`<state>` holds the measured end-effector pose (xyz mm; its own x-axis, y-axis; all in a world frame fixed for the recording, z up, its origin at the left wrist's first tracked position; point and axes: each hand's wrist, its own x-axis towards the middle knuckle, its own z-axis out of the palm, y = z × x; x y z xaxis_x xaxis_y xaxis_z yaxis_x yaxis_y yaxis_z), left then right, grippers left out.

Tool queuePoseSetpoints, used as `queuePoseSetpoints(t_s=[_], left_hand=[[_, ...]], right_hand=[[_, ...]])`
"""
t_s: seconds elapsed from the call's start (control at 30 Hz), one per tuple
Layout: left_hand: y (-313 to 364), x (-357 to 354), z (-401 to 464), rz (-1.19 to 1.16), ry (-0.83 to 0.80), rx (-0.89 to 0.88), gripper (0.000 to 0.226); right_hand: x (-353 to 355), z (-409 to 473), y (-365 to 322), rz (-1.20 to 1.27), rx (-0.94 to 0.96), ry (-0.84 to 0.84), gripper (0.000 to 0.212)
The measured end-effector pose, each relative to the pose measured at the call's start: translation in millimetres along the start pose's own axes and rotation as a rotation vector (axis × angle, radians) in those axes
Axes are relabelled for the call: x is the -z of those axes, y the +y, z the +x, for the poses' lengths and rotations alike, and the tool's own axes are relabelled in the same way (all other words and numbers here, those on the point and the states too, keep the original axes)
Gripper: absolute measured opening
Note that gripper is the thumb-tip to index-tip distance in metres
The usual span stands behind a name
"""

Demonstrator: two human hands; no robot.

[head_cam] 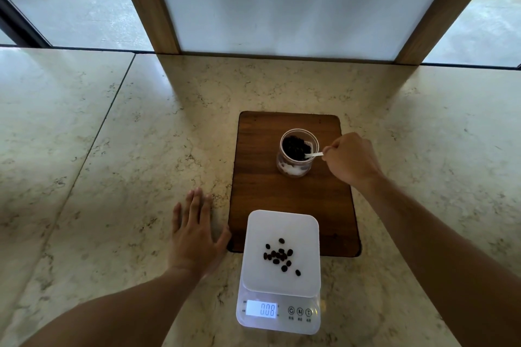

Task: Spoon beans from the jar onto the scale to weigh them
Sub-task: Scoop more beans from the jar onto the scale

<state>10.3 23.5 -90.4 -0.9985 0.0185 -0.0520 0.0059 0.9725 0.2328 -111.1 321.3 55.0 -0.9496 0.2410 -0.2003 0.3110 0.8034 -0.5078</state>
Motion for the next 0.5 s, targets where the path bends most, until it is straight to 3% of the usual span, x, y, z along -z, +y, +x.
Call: queuePoseSetpoints(t_s=[0.5], left_hand=[[-1,-2,1,0.008,0.004,-0.007,0.088]], right_hand=[[-11,4,11,0.285,-0.163,-0.043,0.025]])
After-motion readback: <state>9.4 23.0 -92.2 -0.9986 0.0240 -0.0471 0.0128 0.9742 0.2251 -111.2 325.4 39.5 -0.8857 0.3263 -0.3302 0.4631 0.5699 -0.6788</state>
